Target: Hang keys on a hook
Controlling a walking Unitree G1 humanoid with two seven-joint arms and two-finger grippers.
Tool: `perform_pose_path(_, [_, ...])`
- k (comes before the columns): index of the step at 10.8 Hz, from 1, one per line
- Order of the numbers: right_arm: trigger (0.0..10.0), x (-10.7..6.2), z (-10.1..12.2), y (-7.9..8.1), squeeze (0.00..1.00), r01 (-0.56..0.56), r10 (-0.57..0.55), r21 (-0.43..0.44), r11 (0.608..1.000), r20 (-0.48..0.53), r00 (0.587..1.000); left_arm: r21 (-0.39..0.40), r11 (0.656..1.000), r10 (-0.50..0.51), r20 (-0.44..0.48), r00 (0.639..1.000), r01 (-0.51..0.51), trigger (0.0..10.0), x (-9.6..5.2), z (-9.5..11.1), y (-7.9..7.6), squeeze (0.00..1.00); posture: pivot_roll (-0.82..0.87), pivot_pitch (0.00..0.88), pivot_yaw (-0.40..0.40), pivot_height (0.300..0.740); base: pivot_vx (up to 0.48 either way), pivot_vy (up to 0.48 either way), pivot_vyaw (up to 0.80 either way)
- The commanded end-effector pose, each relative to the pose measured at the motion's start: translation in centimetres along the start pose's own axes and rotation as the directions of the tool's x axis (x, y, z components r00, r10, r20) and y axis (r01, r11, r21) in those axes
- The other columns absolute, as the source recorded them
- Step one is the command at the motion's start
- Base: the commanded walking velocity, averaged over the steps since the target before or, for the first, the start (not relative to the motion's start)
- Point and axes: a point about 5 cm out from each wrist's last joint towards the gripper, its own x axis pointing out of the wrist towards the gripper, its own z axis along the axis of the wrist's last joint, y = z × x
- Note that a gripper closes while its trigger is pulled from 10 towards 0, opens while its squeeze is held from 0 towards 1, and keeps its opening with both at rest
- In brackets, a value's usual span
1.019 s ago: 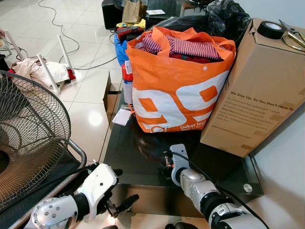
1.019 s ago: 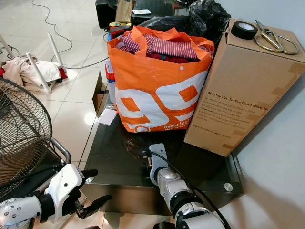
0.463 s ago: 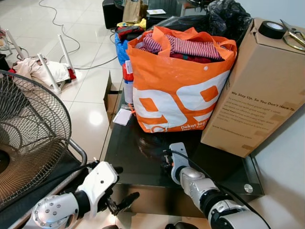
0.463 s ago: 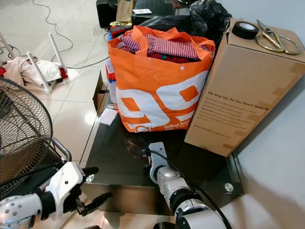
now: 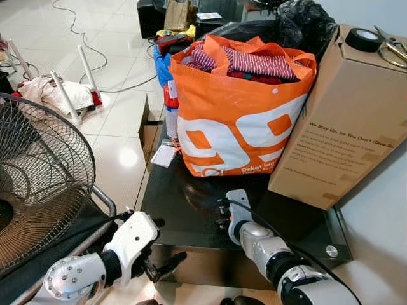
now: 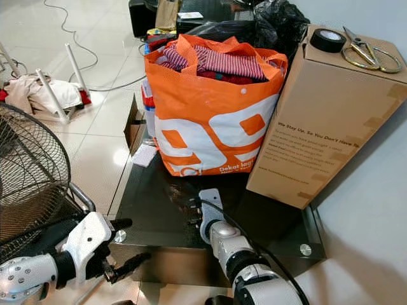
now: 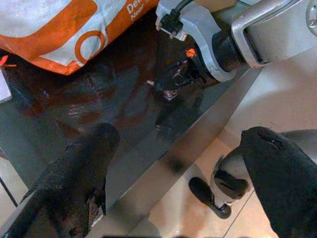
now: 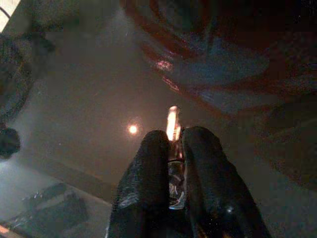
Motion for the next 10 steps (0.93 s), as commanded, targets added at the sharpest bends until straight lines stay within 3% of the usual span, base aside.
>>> perform_pose_path(1, [0.0,0.0,0.9,-0.2,0.00,0.008,-0.008,0.001,1.000,0.030,1.000,-0.006,1.000,-0.002,-0.004,1.000,0.002,10.0,0.2,-0.1,0.0,0.00,0.07,0.039,-0.054,0.740,0.000,0.000,0.00])
perform_pose_path(2, [3.3,0.0,1.7,-0.4,0.00,-0.003,0.002,0.011,1.000,0.066,0.998,0.001,1.000,-0.001,-0.005,1.000,0.001,10.0,0.2,-0.1,0.0,0.00,0.07,0.038,-0.053,0.740,0.000,0.000,0.00])
perform_pose_path(3, [10.0,-0.1,2.1,-0.7,0.00,0.003,-0.002,-0.014,1.000,0.083,0.997,0.003,1.000,-0.002,-0.005,1.000,0.002,10.0,0.2,-0.1,0.0,0.00,0.07,0.037,-0.053,0.740,0.000,0.000,0.00])
perform_pose_path(4, [10.0,-0.2,2.1,-0.9,0.00,0.005,-0.001,-0.038,0.999,0.088,0.996,0.004,1.000,-0.003,-0.004,1.000,0.003,10.0,0.2,-0.1,0.0,0.00,0.07,0.036,-0.052,0.740,0.000,0.000,0.00])
perform_pose_path(5, [10.0,-0.2,2.0,-1.3,1.00,0.011,-0.007,-0.044,0.999,0.088,0.996,0.005,1.000,-0.005,-0.002,1.000,0.005,10.0,0.3,-0.1,0.0,0.00,0.07,0.036,-0.052,0.740,0.000,0.000,0.00])
perform_pose_path(7, [10.0,-0.3,1.8,-1.6,1.00,-0.002,0.007,-0.067,0.998,0.067,0.998,0.005,1.000,-0.007,-0.001,1.000,0.007,10.0,0.4,0.0,0.0,0.00,0.07,0.036,-0.053,0.740,0.000,0.000,0.00])
perform_pose_path(10, [10.0,-0.4,1.2,-0.2,1.00,-0.166,0.168,-0.095,0.982,0.010,0.986,0.003,1.000,-0.010,0.000,1.000,0.010,10.0,0.4,-0.1,-0.1,0.00,0.06,0.034,-0.054,0.740,0.000,0.000,0.00])
